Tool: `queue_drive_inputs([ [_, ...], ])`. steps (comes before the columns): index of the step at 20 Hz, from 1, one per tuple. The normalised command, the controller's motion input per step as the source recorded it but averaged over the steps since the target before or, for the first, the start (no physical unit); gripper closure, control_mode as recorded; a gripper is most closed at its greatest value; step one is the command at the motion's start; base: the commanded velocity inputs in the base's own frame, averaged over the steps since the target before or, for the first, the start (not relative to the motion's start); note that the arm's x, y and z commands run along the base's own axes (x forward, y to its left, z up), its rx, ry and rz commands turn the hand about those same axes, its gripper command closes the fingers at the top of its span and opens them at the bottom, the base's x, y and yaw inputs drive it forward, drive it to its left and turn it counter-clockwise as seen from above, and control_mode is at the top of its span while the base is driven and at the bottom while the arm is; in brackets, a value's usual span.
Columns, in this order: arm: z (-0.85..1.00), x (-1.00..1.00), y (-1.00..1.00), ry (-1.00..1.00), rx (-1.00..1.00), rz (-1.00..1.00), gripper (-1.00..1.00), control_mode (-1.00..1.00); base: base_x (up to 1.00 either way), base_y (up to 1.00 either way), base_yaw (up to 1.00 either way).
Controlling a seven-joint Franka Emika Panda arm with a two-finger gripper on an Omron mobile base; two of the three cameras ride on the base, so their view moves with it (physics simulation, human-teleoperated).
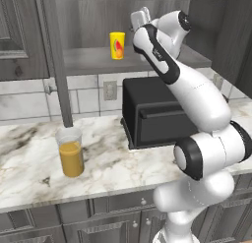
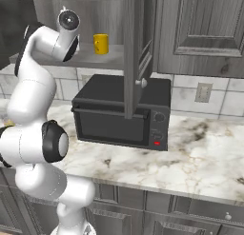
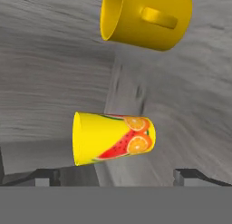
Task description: There is a tray on the dining counter. Grab the cup, mug, and pitcher and place them on the tray. The pitcher may be placed next to the tray if it cannot fit the tray.
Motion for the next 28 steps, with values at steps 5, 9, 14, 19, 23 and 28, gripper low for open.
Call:
queue_drive_inputs([
  [5, 0.00, 0.30, 0.17, 0.03, 0.00, 0.00, -1.00, -1.00, 0.00, 0.00, 0.00],
  [9, 0.00, 0.29, 0.16, 0.04, 0.00, 0.00, -1.00, -1.00, 0.00, 0.00, 0.00],
  [14, 0.00, 0.32, 0.14, 0.06, 0.00, 0.00, -1.00, -1.00, 0.00, 0.00, 0.00],
  [19, 0.00, 0.31, 0.10, 0.08, 0.00, 0.00, -1.00, -1.00, 0.00, 0.00, 0.00],
  [23, 0.00, 0.26, 0.06, 0.12, 0.00, 0.01, -1.00, -1.00, 0.00, 0.00, 0.00],
  [28, 0.00, 0.11, 0.02, 0.15, 0.00, 0.02, -1.00, -1.00, 0.00, 0.00, 0.00],
])
